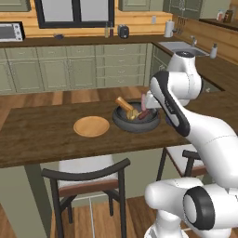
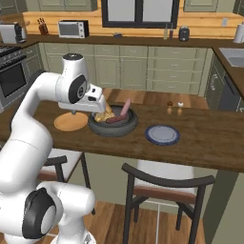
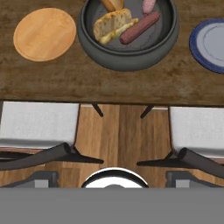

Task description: Place one bun and one sausage from the bowl on each plate.

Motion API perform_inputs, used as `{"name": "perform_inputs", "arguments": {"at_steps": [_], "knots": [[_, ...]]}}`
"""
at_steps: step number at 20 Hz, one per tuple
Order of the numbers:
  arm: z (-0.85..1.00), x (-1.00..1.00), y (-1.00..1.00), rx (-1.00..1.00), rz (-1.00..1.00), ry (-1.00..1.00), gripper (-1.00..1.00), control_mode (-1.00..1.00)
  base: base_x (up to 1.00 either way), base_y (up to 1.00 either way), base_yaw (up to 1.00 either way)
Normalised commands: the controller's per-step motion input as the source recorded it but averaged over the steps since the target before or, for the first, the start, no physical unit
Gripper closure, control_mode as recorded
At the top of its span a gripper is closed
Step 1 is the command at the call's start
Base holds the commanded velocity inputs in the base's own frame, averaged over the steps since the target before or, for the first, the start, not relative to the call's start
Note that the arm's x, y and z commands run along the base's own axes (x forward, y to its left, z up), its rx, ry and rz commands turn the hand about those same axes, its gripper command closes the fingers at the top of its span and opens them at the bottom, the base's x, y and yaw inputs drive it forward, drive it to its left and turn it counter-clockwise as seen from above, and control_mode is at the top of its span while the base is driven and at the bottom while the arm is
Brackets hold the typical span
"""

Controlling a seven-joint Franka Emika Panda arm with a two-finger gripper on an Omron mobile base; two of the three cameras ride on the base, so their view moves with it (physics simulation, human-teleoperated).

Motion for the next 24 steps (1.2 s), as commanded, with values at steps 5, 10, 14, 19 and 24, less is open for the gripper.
{"name": "perform_inputs", "arguments": {"at_steps": [5,10,14,19,24], "knots": [[0.0,0.0,0.0,0.0,0.0,0.0,-1.0,1.0,0.87,-0.31,-0.01],[0.0,0.0,0.0,0.0,0.0,0.0,-1.0,1.0,1.0,-0.4,0.0],[0.0,0.75,-0.17,0.0,0.0,0.09,-1.0,-1.0,0.25,-0.06,0.0],[-0.12,1.0,-0.18,0.0,-0.03,0.06,-1.0,-1.0,0.0,0.0,0.0],[-0.47,1.0,-0.04,0.0,-0.04,0.04,-1.0,-1.0,0.0,0.0,0.0]]}}
